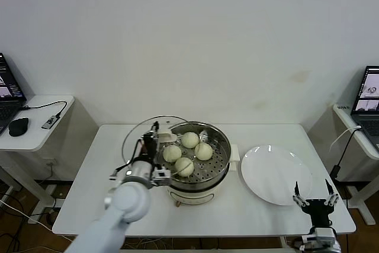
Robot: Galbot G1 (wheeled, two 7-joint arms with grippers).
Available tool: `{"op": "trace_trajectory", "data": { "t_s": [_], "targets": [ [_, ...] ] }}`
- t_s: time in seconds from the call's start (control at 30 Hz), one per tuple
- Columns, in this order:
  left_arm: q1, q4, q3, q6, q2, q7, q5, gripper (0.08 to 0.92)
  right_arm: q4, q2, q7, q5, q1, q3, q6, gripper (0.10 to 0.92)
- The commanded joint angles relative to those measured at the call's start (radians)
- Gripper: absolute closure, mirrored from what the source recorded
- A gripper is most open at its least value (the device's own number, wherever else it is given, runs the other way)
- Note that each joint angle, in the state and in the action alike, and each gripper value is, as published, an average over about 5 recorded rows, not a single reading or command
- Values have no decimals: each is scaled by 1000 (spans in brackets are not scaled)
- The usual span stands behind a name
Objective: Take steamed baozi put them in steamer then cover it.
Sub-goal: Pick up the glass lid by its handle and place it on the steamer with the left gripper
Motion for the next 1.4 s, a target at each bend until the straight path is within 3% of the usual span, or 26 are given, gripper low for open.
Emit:
{"op": "trace_trajectory", "data": {
  "t_s": [0.03,0.5,1.4],
  "targets": [
    [-58,37,107,37,-216,113,256,852,-18,6,7,-27,12,-13,-9,203],
    [-53,100,124,20,-281,121,317,852,-30,7,5,-30,11,-28,-10,203],
    [-33,183,92,-26,-316,96,338,852,-43,11,5,-38,2,-49,-4,203]
  ]
}}
